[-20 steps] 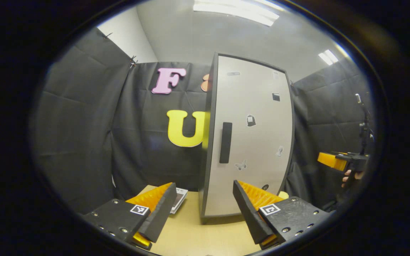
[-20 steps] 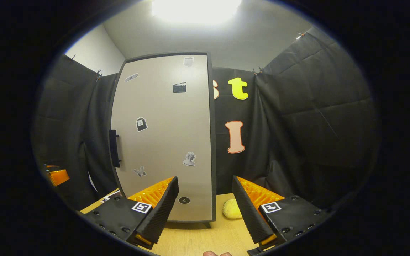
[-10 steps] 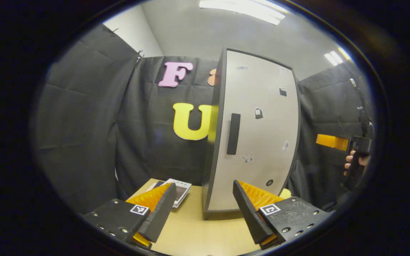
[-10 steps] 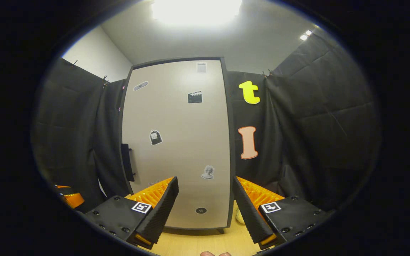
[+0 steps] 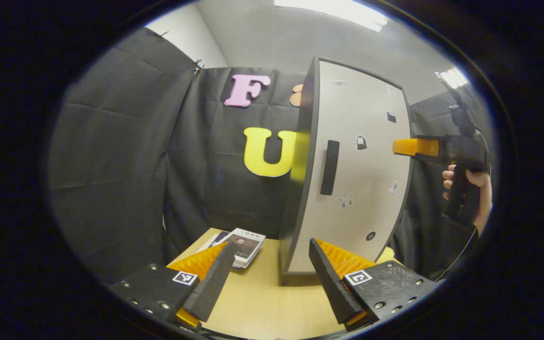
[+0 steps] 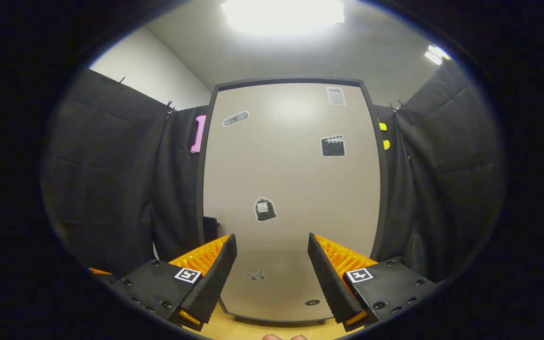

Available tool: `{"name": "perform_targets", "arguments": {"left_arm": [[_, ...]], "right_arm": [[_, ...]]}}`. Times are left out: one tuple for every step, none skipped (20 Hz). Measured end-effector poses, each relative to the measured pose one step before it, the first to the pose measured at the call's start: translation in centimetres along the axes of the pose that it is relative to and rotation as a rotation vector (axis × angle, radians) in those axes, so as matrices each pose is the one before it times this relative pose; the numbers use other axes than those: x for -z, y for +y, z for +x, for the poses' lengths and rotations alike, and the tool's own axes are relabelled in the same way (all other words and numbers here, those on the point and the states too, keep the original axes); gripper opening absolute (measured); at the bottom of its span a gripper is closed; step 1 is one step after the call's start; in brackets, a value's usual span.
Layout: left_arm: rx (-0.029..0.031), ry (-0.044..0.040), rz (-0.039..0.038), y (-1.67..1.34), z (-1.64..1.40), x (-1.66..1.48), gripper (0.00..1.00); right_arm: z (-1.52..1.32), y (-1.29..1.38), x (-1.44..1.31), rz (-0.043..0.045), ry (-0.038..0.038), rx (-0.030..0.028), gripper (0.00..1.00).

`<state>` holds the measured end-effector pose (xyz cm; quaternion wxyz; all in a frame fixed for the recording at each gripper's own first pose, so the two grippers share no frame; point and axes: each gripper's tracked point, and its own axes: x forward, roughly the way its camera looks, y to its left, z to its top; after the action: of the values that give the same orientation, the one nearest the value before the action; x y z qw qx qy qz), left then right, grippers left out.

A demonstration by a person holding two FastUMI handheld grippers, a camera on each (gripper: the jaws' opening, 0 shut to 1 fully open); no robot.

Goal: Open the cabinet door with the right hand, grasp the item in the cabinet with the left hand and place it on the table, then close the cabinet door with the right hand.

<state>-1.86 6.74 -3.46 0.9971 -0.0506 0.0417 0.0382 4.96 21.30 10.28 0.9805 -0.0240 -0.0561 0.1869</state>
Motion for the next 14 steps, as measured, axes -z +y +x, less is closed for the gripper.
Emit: {"name": "perform_targets", "arguments": {"left_arm": [[-0.01222, -0.00373, 0.00517, 0.654, -0.11, -0.235, 0.97], [-0.01911, -0.00365, 0.01008, 0.962, -0.126, -0.022, 0.96], [-0.02193, -0.00236, 0.0098, 1.093, -0.173, -0.109, 0.97], [-0.02214, -0.00095, 0.00421, 0.969, -0.227, 0.135, 0.97], [-0.01882, 0.00044, -0.00381, 0.993, -0.232, 0.053, 0.97], [-0.01583, 0.00128, -0.00961, 0.751, -0.324, 0.238, 0.97], [-0.01523, 0.00219, -0.01178, 0.852, -0.216, 0.182, 0.96], [-0.01697, 0.00273, -0.00985, 0.887, -0.275, 0.287, 0.96], [-0.01773, 0.0047, -0.00614, 0.846, -0.162, 0.214, 0.96], [-0.01882, 0.00548, -0.00375, 0.944, -0.213, 0.331, 0.97], [-0.01717, 0.00798, -0.00158, 0.799, -0.098, 0.355, 0.97], [-0.0159, 0.01038, -0.00143, 0.783, -0.14, 0.484, 0.97], [-0.01164, 0.00877, -0.00304, 0.489, -0.074, 0.231, 0.96], [-0.00834, 0.00802, -0.00462, 0.385, -0.104, 0.283, 0.95]], "right_arm": [[0.974, 1.102, -0.507, -0.0043, -0.0156, -0.01275, 0.95], [0.743, 0.957, 0.089, -0.00759, -0.00332, -0.01385, 0.95], [0.847, 1.082, 0.151, -0.00258, 0.00226, -0.01908, 0.95], [0.849, 1.171, 0.243, 0.00432, 0.0063, -0.01548, 0.95], [0.911, 0.987, 0.21, 0.01747, 0.00483, -0.01556, 0.93], [0.889, 0.985, 0.422, 0.02681, 0.01106, -0.01028, 0.96], [0.978, 0.602, 0.457, 0.02428, 0.01758, -0.00654, 0.96], [1.026, 0.284, 0.725, 0.01403, 0.02006, 0.00291, 0.95], [0.878, 0.137, 0.638, 0.00693, 0.02085, 0.00559, 0.93], [0.799, 0.225, 0.703, 0.0024, 0.0224, 0.00583, 0.93], [0.673, 0.15, 0.657, 0.00188, 0.01987, 0.00459, 0.96], [0.632, 0.086, 0.445, 0.00006, 0.0138, 0.00466, 0.96], [0.566, -0.05, 0.522, -0.00309, 0.01408, 0.01023, 0.96], [0.433, 0.108, 0.576, -0.0017, 0.01421, 0.00909, 0.96]]}}
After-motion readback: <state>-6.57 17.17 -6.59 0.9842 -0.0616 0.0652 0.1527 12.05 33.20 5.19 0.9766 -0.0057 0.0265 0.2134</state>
